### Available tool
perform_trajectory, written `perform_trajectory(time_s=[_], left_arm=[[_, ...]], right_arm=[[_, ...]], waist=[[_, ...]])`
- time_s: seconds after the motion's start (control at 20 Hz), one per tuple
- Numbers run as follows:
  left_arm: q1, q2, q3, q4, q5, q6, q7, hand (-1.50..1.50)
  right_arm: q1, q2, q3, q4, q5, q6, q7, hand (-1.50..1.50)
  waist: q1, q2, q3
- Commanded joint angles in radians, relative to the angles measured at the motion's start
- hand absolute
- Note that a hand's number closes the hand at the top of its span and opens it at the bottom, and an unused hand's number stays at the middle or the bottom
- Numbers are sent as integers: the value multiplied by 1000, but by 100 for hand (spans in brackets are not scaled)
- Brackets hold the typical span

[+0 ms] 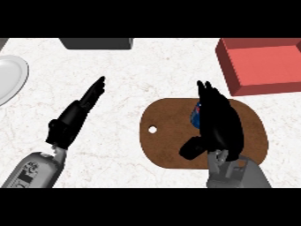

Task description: Pick the can from the cutting board and place it in the cardboard box

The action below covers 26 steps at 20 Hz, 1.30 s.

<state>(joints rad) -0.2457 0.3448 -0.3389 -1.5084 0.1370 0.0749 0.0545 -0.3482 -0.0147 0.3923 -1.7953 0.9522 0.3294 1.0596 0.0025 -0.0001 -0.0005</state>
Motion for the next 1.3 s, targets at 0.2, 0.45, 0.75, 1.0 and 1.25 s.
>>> perform_trajectory(time_s=[0.2,0.45,0.75,1.0,1.25], left_arm=[[16,-43,33,-39,-48,-27,38,0],[-3,-96,70,-3,-93,-49,43,0],[-8,-90,128,77,-102,-116,-39,0],[14,-123,113,3,-137,-112,19,0],[22,-136,150,19,-153,-129,9,0]], right_arm=[[17,14,-7,140,54,-91,-3,-150],[64,6,-65,76,77,-46,-68,-150],[28,14,14,212,67,-106,-24,-150],[72,-25,-62,107,11,12,-44,-150],[48,-9,-115,193,10,-15,-86,-150]], waist=[[2,0,1],[-4,0,1],[-2,1,0],[-6,-1,0],[-4,0,0]])
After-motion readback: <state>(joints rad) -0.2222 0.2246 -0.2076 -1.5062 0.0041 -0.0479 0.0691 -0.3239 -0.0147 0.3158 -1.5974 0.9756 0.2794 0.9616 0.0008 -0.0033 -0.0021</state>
